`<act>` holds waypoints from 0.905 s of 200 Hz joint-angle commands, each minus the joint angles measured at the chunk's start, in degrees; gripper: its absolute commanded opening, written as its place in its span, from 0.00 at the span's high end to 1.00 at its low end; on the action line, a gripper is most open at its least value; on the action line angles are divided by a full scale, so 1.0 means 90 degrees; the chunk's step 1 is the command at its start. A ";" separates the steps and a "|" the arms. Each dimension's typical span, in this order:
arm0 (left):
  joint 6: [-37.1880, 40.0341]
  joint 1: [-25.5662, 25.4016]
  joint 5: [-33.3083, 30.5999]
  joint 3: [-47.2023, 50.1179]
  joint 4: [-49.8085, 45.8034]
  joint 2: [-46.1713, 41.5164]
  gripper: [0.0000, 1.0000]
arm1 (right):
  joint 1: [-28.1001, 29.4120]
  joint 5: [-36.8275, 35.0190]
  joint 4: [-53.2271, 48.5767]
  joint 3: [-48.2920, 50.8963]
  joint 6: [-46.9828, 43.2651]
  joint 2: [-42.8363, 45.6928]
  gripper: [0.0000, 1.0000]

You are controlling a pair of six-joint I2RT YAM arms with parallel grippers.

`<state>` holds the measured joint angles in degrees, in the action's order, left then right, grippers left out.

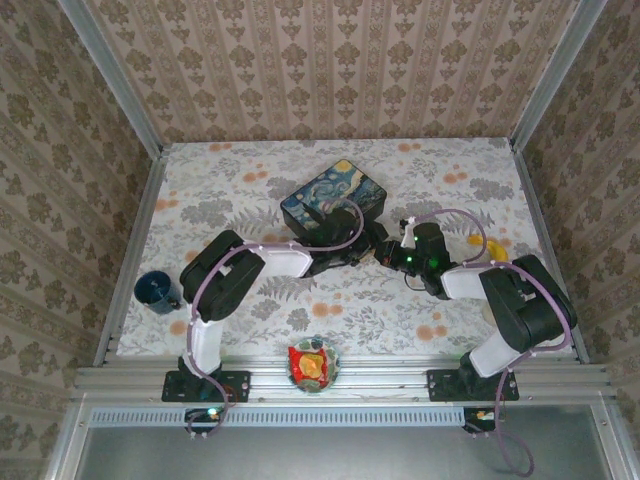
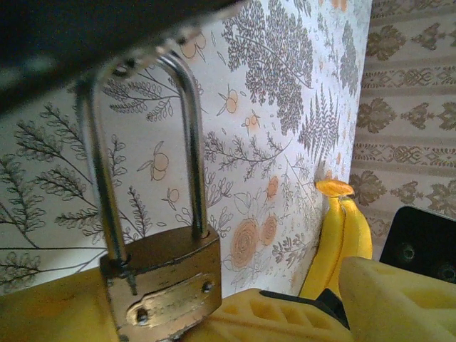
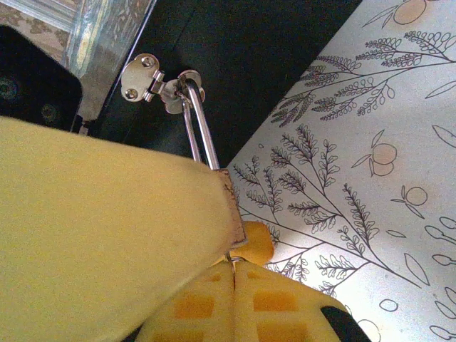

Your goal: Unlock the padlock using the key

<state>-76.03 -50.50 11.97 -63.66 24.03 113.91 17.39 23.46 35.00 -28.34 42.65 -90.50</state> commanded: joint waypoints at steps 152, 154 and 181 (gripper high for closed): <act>0.0451 0.0096 -0.1151 0.0700 0.0307 -0.0156 0.46 | -0.0020 -0.0068 0.0590 -0.0133 0.0201 -0.0139 1.00; 0.0438 0.0094 -0.1173 0.0717 0.0337 -0.0156 0.45 | -0.0019 -0.0068 0.0592 -0.0138 0.0201 -0.0139 1.00; 0.0314 0.0098 -0.1384 0.0846 0.0772 -0.0139 0.46 | -0.0022 -0.0047 0.0612 -0.0167 0.0209 -0.0169 1.00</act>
<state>-72.01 -50.15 2.44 -58.13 29.67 112.99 17.39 23.42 37.21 -28.34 43.77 -91.07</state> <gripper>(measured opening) 0.547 0.062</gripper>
